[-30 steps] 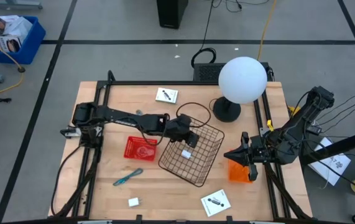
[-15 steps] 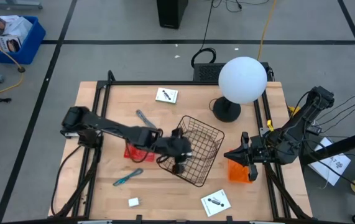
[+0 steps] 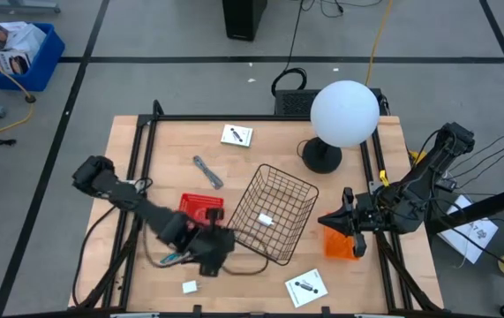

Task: Pick and place items into bin
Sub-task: Put the charger adapter into the black basket

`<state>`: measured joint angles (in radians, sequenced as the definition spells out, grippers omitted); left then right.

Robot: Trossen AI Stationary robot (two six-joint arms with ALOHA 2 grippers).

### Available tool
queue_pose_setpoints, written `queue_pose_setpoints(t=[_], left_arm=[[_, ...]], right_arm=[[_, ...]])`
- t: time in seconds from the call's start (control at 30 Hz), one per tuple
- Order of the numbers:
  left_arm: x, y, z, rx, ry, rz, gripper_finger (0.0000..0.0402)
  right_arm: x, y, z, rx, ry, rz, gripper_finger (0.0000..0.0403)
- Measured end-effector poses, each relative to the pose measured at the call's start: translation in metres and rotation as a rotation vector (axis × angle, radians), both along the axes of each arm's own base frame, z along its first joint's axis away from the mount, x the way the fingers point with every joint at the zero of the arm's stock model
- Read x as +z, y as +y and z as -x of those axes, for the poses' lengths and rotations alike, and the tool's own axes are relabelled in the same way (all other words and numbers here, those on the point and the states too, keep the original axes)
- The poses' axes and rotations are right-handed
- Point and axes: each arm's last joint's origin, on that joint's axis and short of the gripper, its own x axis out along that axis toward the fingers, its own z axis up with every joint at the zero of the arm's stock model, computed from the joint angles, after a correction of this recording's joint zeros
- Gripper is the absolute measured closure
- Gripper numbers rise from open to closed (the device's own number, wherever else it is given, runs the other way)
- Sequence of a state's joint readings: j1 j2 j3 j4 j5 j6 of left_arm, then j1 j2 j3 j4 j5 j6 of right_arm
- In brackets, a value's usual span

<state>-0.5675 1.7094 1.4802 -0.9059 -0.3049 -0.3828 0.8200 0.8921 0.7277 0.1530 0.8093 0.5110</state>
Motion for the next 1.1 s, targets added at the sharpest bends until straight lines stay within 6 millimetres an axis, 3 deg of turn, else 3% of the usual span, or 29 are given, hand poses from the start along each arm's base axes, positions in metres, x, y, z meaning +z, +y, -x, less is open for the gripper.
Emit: queue_pose_setpoints(t=[0.17, 0.27, 0.33, 0.53, 0.8, 0.93, 1.1], left_arm=[[0.003, -0.037, 0.049, 0.037, 0.012, -0.064, 0.0293], [-0.001, -0.050, 0.075, 0.087, 0.012, -0.147, 0.0293], [-0.001, -0.057, 0.084, 0.143, 0.000, -0.105, 0.0293], [-0.021, -0.066, 0.104, 0.261, 0.045, -0.029, 0.0279], [-0.076, -0.057, 0.120, 0.362, 0.313, 0.057, 0.0149], [-0.085, -0.069, 0.120, 0.290, 0.257, 0.172, 0.0107], [-0.092, -0.079, 0.119, 0.251, 0.190, 0.268, 0.0088]], right_arm=[[0.000, 0.000, 0.000, 0.000, 0.001, 0.001, 0.0403], [0.000, 0.000, 0.000, 0.000, 0.000, 0.000, 0.0403], [0.000, 0.000, 0.000, 0.000, 0.000, 0.000, 0.0403], [0.000, 0.000, 0.000, 0.000, 0.000, 0.000, 0.0403], [0.000, 0.000, 0.000, 0.000, 0.000, 0.000, 0.0403], [0.000, 0.000, 0.000, 0.000, 0.000, 0.000, 0.0403], [0.000, 0.000, 0.000, 0.000, 0.000, 0.000, 0.0403]])
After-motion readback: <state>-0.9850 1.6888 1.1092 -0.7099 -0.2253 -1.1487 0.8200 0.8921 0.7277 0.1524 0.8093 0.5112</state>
